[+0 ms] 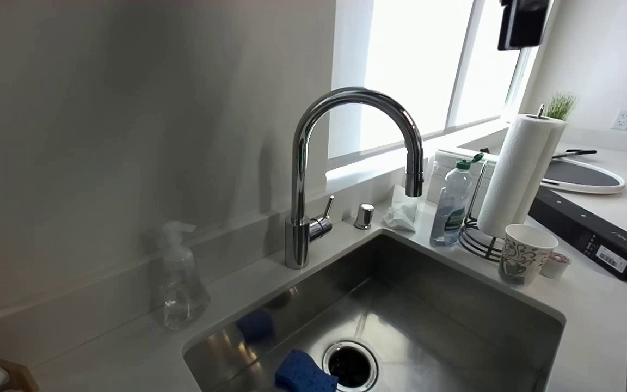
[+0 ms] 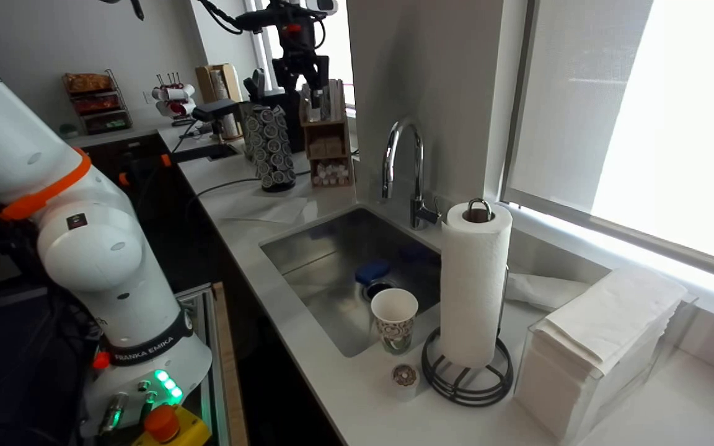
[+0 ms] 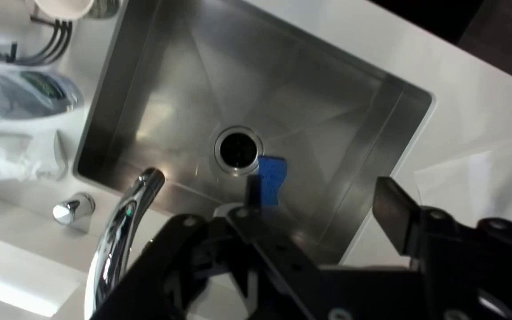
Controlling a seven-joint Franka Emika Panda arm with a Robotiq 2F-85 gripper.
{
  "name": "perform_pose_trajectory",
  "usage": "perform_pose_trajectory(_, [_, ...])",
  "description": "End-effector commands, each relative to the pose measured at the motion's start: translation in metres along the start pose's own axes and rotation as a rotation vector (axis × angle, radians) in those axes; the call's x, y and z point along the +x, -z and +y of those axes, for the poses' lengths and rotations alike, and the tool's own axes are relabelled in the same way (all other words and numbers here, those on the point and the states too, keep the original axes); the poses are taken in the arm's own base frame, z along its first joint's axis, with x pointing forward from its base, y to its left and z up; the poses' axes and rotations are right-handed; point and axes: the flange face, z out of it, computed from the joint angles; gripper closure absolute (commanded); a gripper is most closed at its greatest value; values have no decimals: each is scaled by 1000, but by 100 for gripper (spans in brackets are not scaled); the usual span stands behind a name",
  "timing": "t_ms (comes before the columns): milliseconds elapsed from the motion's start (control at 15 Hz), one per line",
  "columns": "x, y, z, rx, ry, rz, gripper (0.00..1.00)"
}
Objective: Move the faucet spout to the right
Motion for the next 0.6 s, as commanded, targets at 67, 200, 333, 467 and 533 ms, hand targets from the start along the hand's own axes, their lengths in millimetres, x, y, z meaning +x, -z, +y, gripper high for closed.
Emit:
perform_pose_trajectory(67, [-41, 42, -1, 5, -247, -46, 0])
perform_pose_trajectory(200, [-54, 55, 7, -23, -354, -17, 0])
perform_pose_trajectory(333, [-46, 53, 7, -16, -314, -5, 0])
perform_pose_trajectory(467, [-50, 58, 9, -18, -326, 7, 0])
perform_pose_trajectory(533, [-49, 57, 8, -18, -324, 5, 0])
